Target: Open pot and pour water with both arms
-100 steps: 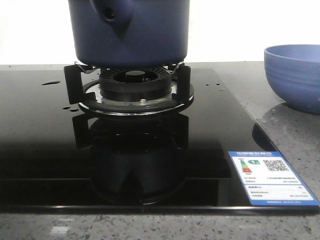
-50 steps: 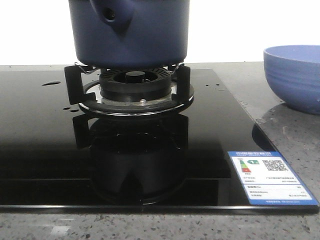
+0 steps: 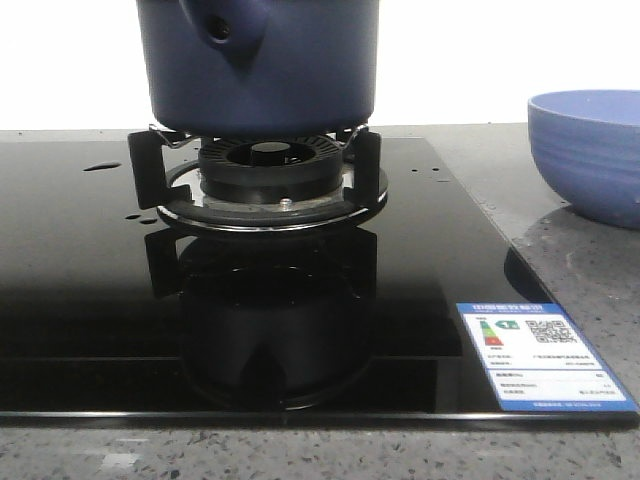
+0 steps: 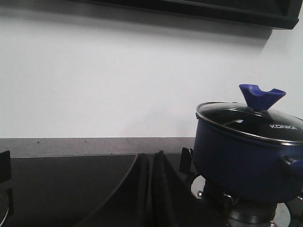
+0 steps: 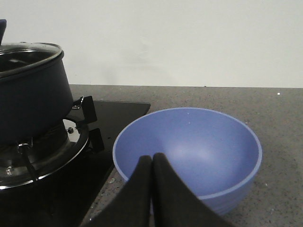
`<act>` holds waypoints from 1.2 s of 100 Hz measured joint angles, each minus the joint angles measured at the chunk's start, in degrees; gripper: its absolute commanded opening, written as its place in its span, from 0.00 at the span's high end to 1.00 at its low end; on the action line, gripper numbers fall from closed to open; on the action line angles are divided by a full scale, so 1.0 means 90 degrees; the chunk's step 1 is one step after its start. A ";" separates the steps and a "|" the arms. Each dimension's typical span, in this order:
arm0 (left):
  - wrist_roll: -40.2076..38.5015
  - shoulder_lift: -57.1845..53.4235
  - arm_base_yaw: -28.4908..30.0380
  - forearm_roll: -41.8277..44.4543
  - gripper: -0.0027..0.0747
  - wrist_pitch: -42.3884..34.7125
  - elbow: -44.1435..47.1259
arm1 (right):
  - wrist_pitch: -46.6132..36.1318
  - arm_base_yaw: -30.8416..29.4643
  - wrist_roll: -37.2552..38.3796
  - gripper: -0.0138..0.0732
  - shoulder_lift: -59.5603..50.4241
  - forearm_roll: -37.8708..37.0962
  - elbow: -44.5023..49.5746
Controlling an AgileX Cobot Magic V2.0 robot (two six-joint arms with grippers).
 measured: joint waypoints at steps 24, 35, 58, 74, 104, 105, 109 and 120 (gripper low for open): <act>0.0000 0.0000 0.0000 -0.0016 0.99 -0.0015 0.0000 | 0.0000 0.0000 0.0000 0.89 0.0000 0.0000 0.0000; 0.0004 0.0000 0.0000 -0.0016 0.99 -0.0015 0.0000 | 0.0000 0.0000 0.0000 0.89 0.0000 0.0000 0.0000; 0.0014 0.0000 0.0000 -0.0120 0.99 -0.0119 0.0000 | 0.0000 0.0000 0.0000 0.89 0.0000 0.0000 0.0000; -0.0210 0.0000 0.0000 0.0270 0.99 -0.0401 0.0000 | 0.0000 0.0000 0.0000 0.89 0.0000 0.0000 0.0000; -0.7650 0.0000 0.0000 0.7739 0.99 -0.0863 -0.0077 | 0.0000 0.0000 0.0000 0.89 0.0000 0.0000 0.0000; -0.7941 0.0000 -0.0015 0.8040 0.99 -0.0918 -0.0049 | 0.0000 0.0000 0.0000 0.89 0.0000 0.0000 0.0000; -0.8526 -0.0002 -0.0043 0.8730 0.99 -0.1094 0.0049 | 0.0000 0.0000 0.0000 0.89 0.0000 0.0000 0.0000; -0.9360 -0.0247 -0.0167 0.9435 0.99 -0.1296 0.0527 | 0.0000 0.0000 0.0000 0.89 0.0000 0.0000 0.0000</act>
